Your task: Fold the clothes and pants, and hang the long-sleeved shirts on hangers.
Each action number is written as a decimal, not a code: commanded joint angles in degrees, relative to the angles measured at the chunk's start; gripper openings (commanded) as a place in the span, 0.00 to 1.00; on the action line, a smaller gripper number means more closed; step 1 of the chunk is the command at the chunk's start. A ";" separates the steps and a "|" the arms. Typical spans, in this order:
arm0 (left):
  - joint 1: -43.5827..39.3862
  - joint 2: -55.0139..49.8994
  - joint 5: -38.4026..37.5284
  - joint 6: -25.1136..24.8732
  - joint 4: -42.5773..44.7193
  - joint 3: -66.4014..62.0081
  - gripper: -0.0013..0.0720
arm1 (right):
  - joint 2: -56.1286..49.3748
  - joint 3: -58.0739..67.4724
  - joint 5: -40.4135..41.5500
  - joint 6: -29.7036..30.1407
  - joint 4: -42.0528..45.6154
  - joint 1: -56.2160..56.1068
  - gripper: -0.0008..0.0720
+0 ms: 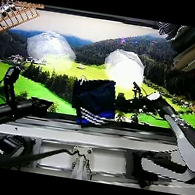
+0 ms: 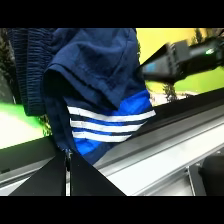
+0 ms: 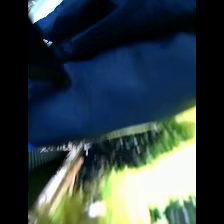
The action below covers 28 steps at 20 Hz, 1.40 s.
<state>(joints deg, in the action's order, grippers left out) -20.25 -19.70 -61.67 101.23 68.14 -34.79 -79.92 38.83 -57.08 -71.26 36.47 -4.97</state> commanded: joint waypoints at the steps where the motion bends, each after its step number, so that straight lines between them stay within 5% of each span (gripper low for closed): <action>1: 0.04 0.04 1.22 -0.02 0.02 0.02 0.04 | -2.67 -0.17 2.58 0.17 -3.04 -4.04 0.11; 2: 0.04 0.04 1.27 -0.02 0.02 0.02 0.04 | -2.12 -0.17 2.05 -0.02 -2.99 -3.89 0.03; 6: 0.04 0.04 1.31 -0.04 0.04 0.02 0.04 | 4.44 5.79 -9.97 -6.47 10.01 5.05 0.03; 9: 0.04 0.04 2.12 -0.04 1.07 0.02 0.04 | 8.48 18.32 -22.64 -12.07 21.09 15.30 0.03; 12: 0.04 0.07 3.91 -0.04 1.97 0.00 0.04 | 8.92 33.07 -31.34 -13.75 22.77 23.04 0.03; 18: 0.04 0.07 4.09 -0.04 2.54 0.02 0.04 | 7.82 50.25 -33.79 -18.25 26.95 27.63 0.03; 28: 0.07 0.04 6.84 -0.02 6.03 0.02 0.04 | 5.46 53.55 -32.09 -18.80 30.51 27.63 0.03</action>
<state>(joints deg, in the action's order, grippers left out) -20.25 -19.68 -56.14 101.21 73.58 -34.79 -74.15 91.81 -90.89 -89.78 65.87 22.55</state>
